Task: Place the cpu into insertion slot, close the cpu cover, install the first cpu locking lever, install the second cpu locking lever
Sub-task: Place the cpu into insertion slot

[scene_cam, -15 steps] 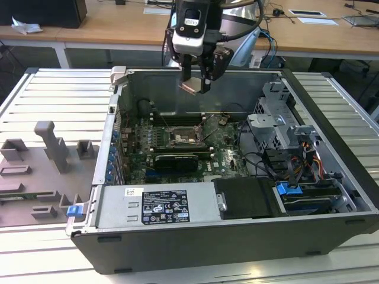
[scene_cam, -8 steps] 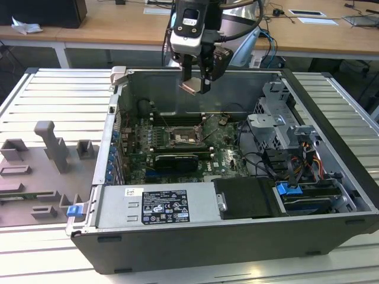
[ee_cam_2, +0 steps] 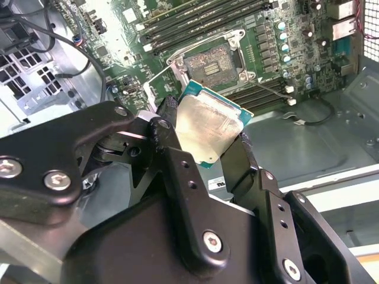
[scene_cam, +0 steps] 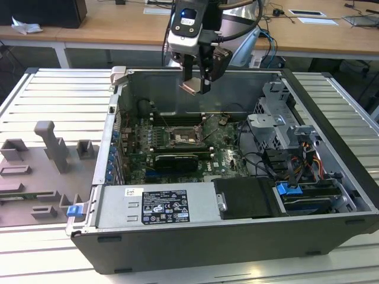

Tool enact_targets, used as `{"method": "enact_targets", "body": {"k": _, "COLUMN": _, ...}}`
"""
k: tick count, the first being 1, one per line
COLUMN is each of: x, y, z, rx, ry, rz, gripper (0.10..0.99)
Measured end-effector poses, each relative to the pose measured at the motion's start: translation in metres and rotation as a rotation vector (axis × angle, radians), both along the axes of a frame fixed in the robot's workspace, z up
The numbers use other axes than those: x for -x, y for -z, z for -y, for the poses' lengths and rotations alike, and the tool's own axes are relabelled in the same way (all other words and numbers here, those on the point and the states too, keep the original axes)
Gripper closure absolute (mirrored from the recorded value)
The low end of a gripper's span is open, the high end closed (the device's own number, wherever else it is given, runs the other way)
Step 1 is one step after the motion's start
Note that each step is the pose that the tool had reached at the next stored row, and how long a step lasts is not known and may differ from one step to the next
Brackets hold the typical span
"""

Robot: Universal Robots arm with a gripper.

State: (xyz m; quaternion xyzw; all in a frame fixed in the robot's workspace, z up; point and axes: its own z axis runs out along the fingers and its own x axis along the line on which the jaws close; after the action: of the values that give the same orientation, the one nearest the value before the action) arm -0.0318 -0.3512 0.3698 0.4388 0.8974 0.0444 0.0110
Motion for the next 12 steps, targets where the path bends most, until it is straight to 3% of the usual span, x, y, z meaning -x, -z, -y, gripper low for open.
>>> {"method": "enact_targets", "body": {"k": 12, "x": 0.0000, "y": 0.0067, "z": 0.0000, "rx": 0.004, "ry": 0.039, "rz": 0.0000, "gripper": 0.545}}
